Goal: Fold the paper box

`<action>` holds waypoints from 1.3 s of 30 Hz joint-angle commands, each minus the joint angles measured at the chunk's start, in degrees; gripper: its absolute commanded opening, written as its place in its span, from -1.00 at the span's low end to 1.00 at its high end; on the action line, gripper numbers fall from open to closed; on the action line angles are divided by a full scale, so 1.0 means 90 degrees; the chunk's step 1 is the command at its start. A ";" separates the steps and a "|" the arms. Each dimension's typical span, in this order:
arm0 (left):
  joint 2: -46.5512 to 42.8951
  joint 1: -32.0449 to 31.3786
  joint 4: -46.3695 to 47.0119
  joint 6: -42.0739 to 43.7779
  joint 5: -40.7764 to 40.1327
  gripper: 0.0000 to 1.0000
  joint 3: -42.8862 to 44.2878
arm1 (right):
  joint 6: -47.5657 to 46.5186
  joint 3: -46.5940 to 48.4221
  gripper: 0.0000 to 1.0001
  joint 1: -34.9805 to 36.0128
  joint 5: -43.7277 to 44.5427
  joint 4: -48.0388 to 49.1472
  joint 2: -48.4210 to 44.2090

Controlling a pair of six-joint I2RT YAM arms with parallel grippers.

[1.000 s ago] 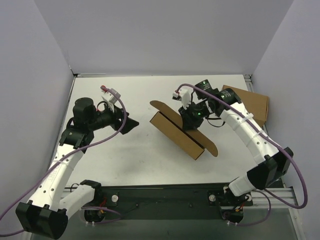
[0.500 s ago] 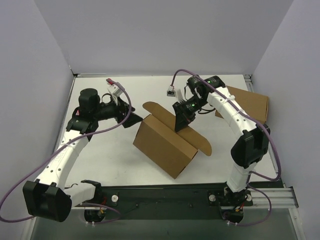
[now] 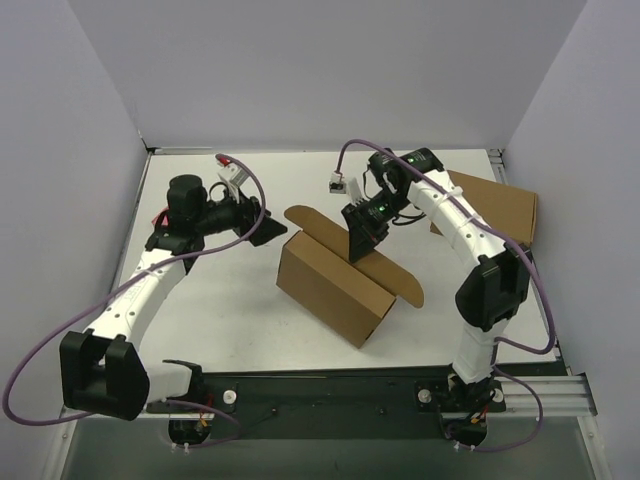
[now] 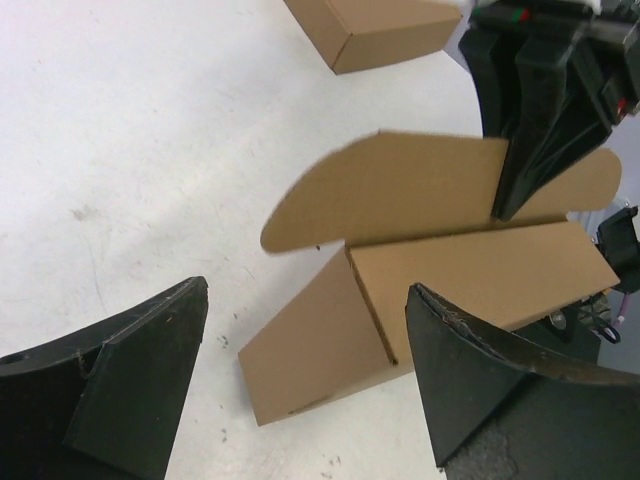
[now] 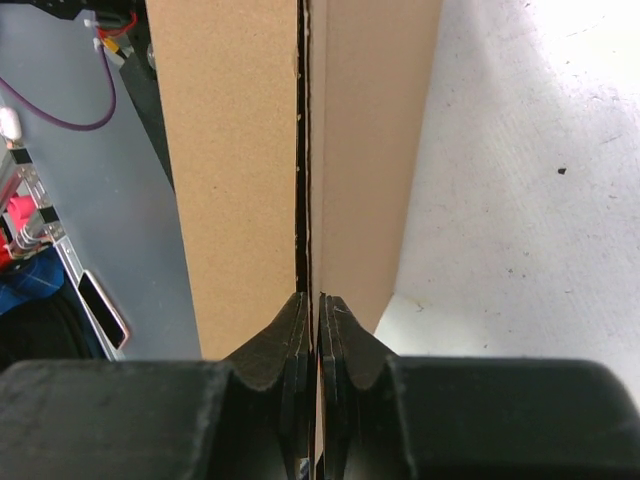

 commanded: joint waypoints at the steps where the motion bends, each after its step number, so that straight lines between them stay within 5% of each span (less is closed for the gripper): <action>1: 0.0372 0.0036 0.0665 0.0076 0.0165 0.80 0.0561 | -0.0205 0.0284 -0.92 0.0117 -0.0146 -0.0426 0.0036; 12: 0.0920 -0.0228 0.0089 0.0643 0.0673 0.78 0.1089 | -0.0235 0.0207 -0.91 0.0303 0.0049 -0.0465 0.0026; 22: 0.0920 -0.0550 -0.0330 0.0994 0.0615 0.40 0.1147 | -0.0225 0.0148 -0.92 0.0420 0.0205 -0.0465 -0.0032; 30: 0.0901 -0.0716 -0.1024 0.1551 0.0244 -0.23 0.1235 | -0.0196 0.0148 -0.92 0.0459 0.0429 -0.0436 -0.0032; 39: 0.0930 -0.1009 -0.1131 0.1677 0.0088 -0.84 0.1196 | 0.0312 0.0080 -0.60 0.0576 0.1240 0.0169 -0.0315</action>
